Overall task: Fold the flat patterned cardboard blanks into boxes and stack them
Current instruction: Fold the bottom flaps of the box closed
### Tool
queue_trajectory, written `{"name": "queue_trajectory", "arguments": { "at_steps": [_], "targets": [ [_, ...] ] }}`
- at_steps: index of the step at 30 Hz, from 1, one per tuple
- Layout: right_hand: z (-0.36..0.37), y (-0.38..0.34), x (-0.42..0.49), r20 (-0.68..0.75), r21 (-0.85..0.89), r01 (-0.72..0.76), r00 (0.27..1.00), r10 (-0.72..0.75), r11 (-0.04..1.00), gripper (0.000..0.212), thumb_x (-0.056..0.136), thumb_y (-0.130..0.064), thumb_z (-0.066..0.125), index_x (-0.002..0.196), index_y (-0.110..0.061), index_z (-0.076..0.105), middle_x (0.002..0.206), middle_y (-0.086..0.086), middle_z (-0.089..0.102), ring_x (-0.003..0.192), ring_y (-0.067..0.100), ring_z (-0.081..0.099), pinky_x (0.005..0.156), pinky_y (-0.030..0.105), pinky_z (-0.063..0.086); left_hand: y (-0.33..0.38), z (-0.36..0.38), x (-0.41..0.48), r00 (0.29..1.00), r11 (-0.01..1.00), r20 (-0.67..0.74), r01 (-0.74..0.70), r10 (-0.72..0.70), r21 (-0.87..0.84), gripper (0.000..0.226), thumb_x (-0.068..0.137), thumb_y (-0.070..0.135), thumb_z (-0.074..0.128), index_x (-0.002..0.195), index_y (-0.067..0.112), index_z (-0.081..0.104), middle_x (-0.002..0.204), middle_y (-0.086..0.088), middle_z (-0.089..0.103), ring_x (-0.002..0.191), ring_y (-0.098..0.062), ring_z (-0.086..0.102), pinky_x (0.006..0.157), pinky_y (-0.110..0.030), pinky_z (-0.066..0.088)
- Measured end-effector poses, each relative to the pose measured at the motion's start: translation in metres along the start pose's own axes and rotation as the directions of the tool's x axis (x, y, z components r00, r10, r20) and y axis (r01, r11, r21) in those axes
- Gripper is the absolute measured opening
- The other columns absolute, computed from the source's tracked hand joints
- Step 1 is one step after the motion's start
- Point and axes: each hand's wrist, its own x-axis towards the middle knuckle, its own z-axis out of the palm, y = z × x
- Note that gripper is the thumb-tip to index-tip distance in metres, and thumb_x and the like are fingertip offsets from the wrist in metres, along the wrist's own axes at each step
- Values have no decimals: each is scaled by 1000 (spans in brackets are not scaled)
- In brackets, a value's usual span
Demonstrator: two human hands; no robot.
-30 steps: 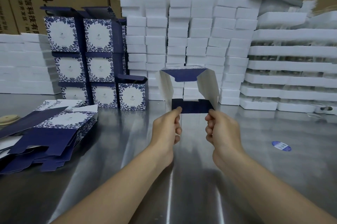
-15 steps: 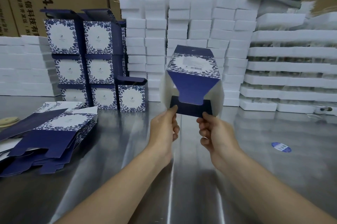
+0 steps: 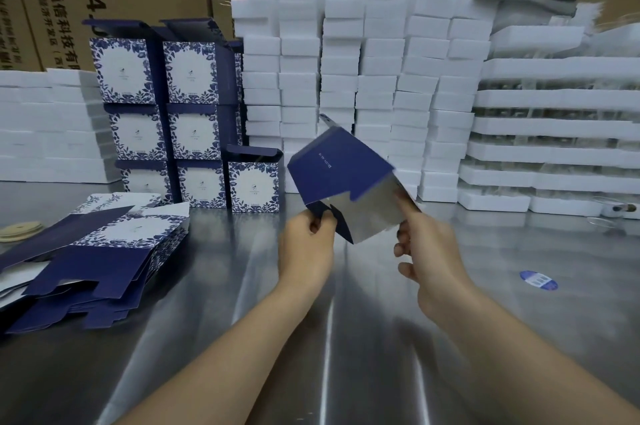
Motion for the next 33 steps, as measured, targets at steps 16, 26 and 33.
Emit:
{"name": "queue_trajectory", "arguments": {
  "at_steps": [16,26,33],
  "targets": [
    [-9,-9,7,88,47,90,992,-94,995,55,95,-69,59,80,-18,73,83,-4,78,69,9,70,69,35,53,12,-1,-10,987,987,46,-156,154,48,43,92,40,55,55,23,41,49,5,32,54,-16,27,54,-36,23],
    [-10,2,9,179,-197,-16,982,52,980,51,87,-68,71,76,-20,59,64,-2,53,54,13,58,65,34,43,21,-4,-9,997,942,67,-1,25,-335,54,97,19,62,50,26,36,55,-3,28,53,-17,25,52,-33,21],
    [-1,3,7,94,-113,159,984,-149,981,43,107,-42,52,78,-12,62,54,-6,48,48,12,50,59,32,39,26,-3,-13,985,942,158,-18,75,-337,53,97,42,74,63,22,38,61,2,33,63,-21,35,60,-33,30]
  ]
}}
